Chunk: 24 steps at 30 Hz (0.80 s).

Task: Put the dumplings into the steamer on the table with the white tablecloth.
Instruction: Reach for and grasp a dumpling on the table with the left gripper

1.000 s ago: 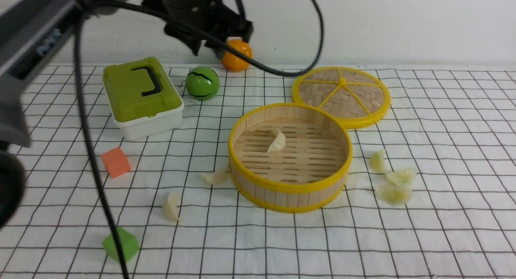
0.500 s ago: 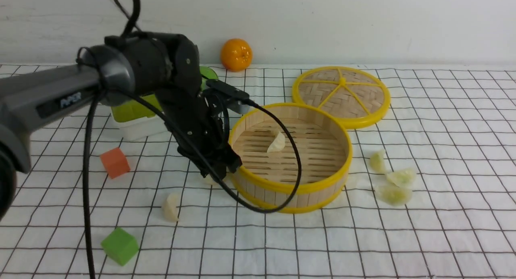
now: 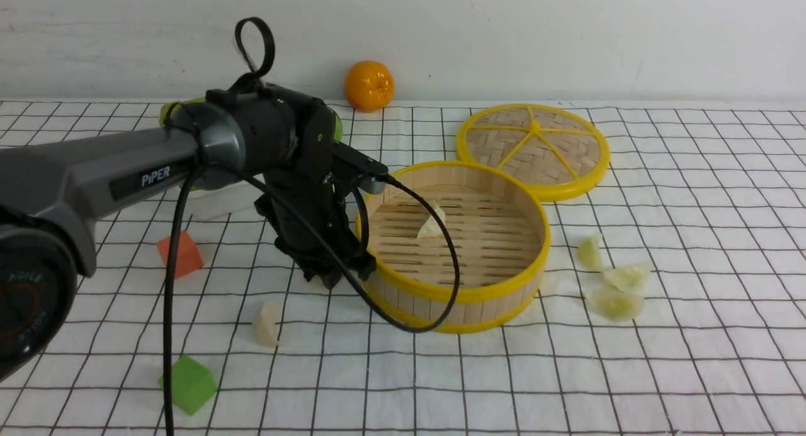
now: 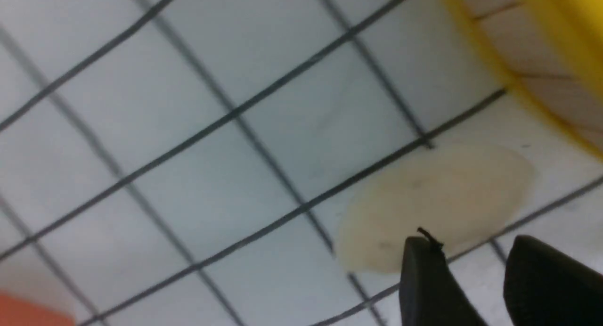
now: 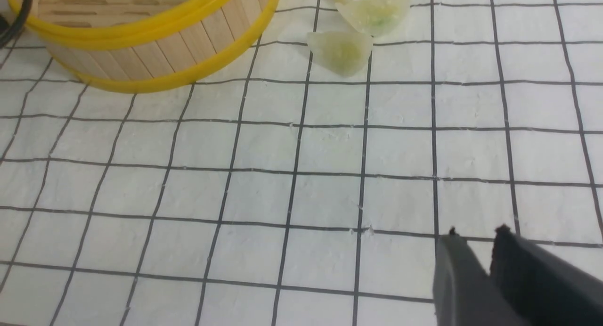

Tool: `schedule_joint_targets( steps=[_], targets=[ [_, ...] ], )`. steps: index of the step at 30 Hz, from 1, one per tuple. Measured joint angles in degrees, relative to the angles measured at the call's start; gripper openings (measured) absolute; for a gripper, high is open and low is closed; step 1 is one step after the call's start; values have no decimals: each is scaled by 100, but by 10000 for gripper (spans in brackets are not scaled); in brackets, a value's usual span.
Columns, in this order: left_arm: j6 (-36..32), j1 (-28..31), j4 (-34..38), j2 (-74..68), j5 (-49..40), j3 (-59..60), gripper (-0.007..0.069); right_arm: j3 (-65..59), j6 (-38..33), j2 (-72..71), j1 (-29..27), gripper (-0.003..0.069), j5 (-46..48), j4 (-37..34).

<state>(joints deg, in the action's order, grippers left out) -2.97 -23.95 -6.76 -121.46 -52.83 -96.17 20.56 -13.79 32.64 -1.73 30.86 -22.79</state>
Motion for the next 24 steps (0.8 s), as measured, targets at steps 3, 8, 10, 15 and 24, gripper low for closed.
schedule_joint_targets(
  steps=[3,8,10,15,24],
  targets=[
    [829,0,-392,19,-179,-31,242,0,0,0,0,111,8,0],
    [1247,0,-471,159,-359,-141,242,0,0,0,0,113,13,-10],
    [1247,0,-389,201,-372,-163,244,0,0,0,0,114,13,-28],
    [1622,0,65,135,-371,-163,289,0,0,0,0,119,13,-83],
    [3413,0,-113,-100,-129,-163,365,0,0,0,0,123,13,-104]
  ],
)
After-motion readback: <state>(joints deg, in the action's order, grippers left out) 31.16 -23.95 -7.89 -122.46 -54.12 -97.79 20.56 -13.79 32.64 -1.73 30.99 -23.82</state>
